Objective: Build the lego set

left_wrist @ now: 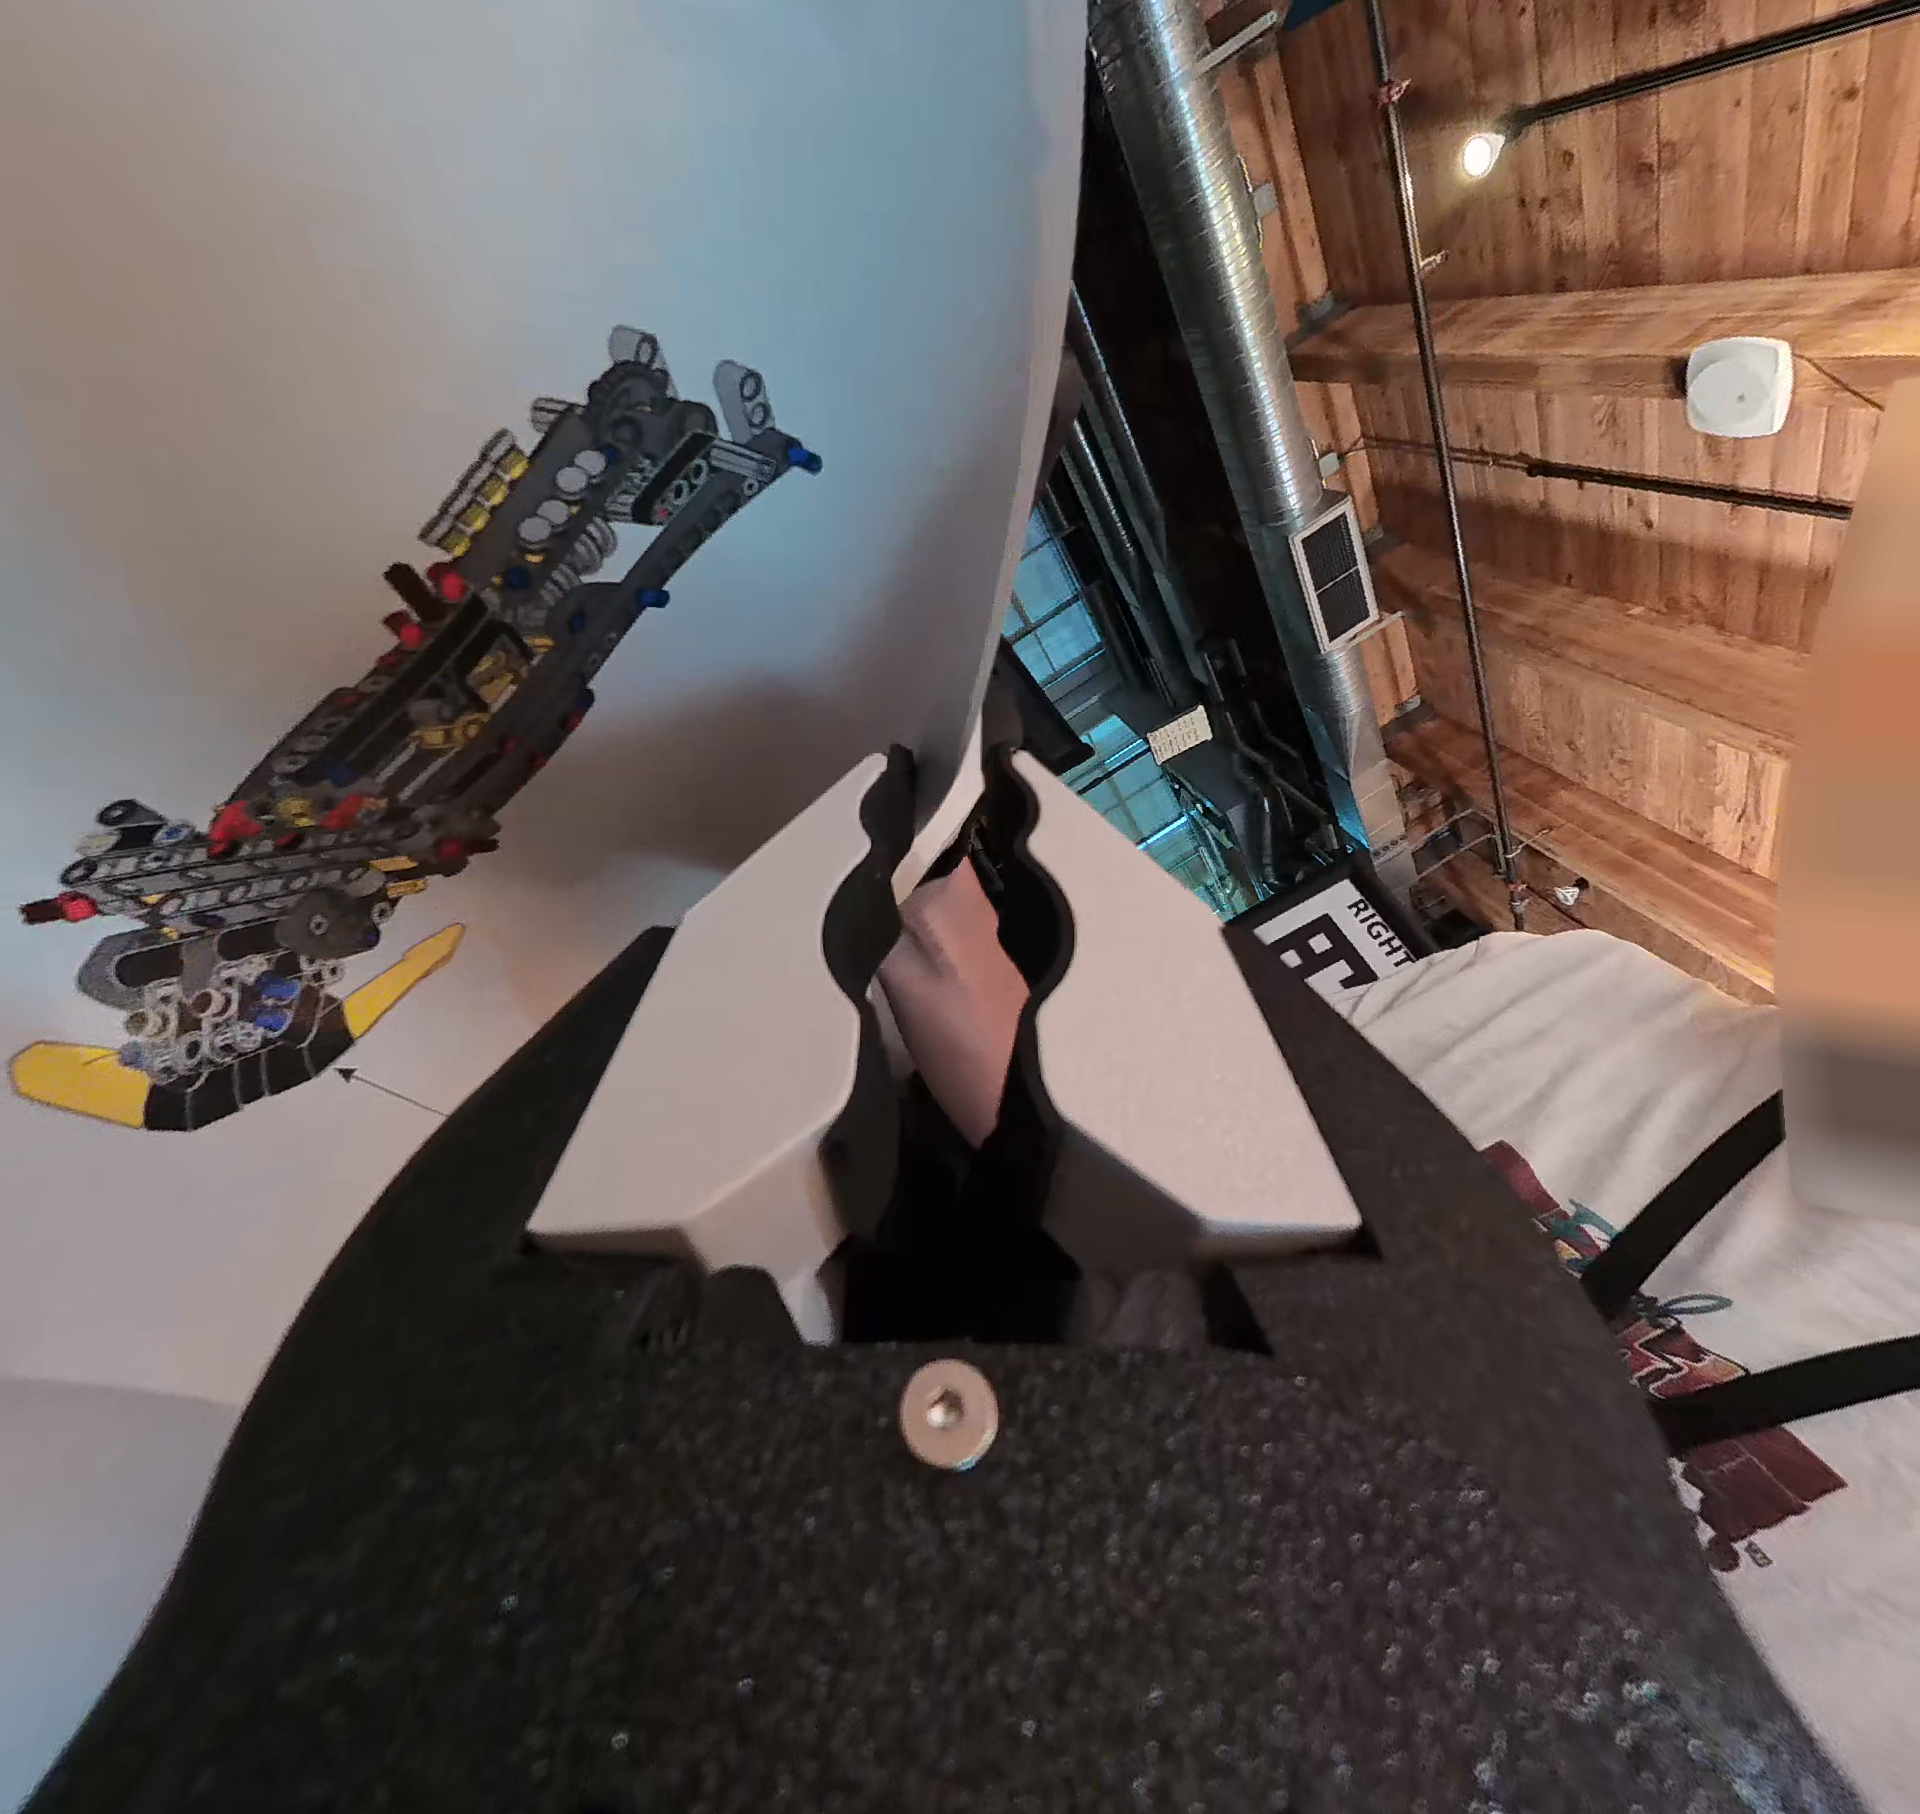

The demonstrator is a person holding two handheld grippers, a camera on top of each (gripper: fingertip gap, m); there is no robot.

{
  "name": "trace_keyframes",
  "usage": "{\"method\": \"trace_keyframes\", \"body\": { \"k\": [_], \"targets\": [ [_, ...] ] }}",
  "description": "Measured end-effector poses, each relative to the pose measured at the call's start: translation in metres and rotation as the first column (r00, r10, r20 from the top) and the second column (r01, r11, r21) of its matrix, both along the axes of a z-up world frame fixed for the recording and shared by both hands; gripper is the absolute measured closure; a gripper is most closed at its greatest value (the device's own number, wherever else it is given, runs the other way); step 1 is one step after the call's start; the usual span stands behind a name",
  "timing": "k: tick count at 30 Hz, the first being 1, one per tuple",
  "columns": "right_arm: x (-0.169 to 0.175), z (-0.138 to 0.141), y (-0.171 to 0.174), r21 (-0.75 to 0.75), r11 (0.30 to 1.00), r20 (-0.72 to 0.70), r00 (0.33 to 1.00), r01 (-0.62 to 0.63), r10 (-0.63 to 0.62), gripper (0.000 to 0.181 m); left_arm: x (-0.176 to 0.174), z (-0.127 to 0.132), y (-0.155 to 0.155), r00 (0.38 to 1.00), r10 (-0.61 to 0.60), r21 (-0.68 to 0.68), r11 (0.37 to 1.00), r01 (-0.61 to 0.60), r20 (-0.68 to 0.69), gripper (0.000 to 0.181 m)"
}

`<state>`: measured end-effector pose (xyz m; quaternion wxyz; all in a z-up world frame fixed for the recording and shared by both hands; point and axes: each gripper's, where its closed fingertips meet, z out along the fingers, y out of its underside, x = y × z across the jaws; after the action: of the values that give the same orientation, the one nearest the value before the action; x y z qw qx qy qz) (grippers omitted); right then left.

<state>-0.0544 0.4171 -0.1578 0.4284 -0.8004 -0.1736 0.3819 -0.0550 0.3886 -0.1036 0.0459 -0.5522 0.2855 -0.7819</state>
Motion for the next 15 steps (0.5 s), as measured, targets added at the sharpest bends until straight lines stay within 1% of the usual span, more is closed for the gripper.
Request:
{"method": "trace_keyframes", "body": {
  "k": [4,7,12,13,14,15],
  "targets": [
    [0.005,0.002,-0.001,-0.001,1.0,-0.016,1.0,0.011,-0.011,0.112,0.0,-0.004,0.002,1.0,0.01,0.004,1.0,-0.01,-0.018,0.169],
    [0.007,0.003,-0.002,-0.002,1.0,-0.029,1.0,0.008,-0.008,0.118,-0.001,-0.006,0.002,1.0,0.016,0.0,1.0,-0.016,-0.025,0.169],
    [0.012,0.002,-0.003,-0.015,1.0,-0.042,0.999,0.023,-0.024,0.121,-0.003,-0.012,0.005,0.998,0.034,0.009,0.999,-0.033,-0.048,0.171],
    [0.013,0.002,-0.003,-0.018,0.999,-0.047,0.998,0.028,-0.029,0.121,-0.004,-0.013,0.005,0.998,0.036,0.006,0.999,-0.036,-0.048,0.172],
    [0.015,0.002,-0.003,-0.023,0.999,-0.055,0.998,0.031,-0.033,0.12,-0.005,-0.014,0.007,0.997,0.045,0.011,0.999,-0.045,-0.055,0.178],
    [0.018,0.001,-0.003,-0.03,0.999,-0.06,0.997,0.041,-0.042,0.118,-0.005,-0.017,0.009,0.996,0.062,0.018,0.998,-0.061,-0.067,0.18]
  ]
}}
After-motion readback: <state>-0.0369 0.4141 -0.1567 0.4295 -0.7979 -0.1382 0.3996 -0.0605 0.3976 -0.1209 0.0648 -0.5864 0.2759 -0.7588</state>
